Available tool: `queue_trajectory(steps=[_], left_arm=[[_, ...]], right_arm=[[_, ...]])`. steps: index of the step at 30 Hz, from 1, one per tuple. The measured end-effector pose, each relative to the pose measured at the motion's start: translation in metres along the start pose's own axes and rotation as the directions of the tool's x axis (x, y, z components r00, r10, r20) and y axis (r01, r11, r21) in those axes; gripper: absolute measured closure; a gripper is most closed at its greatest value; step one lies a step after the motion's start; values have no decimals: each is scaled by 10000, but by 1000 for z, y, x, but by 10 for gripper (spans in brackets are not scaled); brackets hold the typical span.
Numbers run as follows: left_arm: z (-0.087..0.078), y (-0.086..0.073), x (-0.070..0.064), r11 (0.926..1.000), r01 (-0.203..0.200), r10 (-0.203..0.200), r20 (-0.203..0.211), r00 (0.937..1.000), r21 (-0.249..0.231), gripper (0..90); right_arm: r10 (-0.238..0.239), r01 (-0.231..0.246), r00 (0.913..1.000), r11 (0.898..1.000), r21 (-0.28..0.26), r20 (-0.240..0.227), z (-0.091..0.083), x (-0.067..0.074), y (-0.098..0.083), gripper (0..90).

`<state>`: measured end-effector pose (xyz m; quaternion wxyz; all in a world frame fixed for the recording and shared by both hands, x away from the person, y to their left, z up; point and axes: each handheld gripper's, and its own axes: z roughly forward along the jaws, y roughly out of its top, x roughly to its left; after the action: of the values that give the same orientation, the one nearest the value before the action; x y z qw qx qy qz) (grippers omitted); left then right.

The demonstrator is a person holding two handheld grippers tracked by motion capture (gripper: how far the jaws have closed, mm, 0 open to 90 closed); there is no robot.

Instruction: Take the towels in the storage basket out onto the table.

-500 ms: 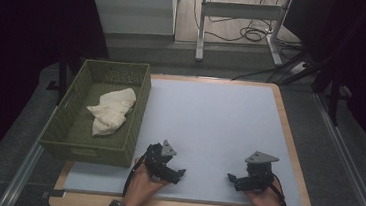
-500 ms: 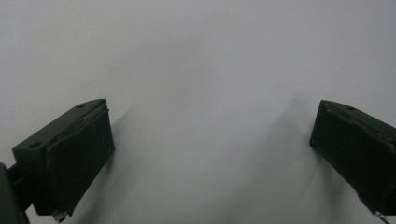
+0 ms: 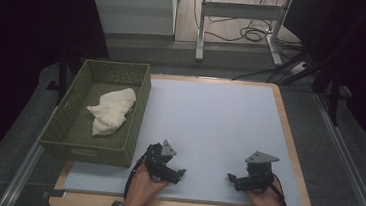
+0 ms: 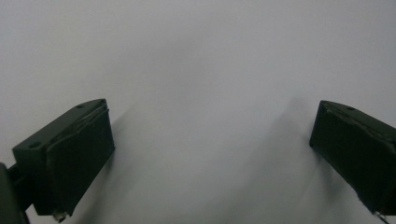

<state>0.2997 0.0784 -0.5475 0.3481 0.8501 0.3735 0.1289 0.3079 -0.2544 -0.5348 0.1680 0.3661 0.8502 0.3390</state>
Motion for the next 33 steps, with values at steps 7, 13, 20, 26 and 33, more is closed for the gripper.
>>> queue_trajectory(steps=[7, 13, 20, 26, 33], left_arm=[[0, 0, 0, 10000, 14, -14, 21, 10000, 9, 0], [0, 0, 0, 10000, 18, -18, 25, 10000, 19, 0], [0, 2, 1, 9999, -148, 148, 62, 9999, 55, 4], [-4, 8, 1, 9997, -202, 198, 371, 9991, 105, 15], [-12, 17, 3, 9995, -310, 311, 392, 9987, -36, 14]], right_arm=[[87, -87, 10000, 10000, -46, -28, 0, -1, 0, 9], [100, -101, 9999, 9999, -54, -29, 0, -1, 0, 11], [246, -247, 9997, 9996, -128, -93, -1, -2, 0, 19], [189, -189, 9998, 9997, -128, -40, -1, -2, 0, 22], [158, -158, 9999, 9998, -94, 4, -1, -1, 0, 22]])
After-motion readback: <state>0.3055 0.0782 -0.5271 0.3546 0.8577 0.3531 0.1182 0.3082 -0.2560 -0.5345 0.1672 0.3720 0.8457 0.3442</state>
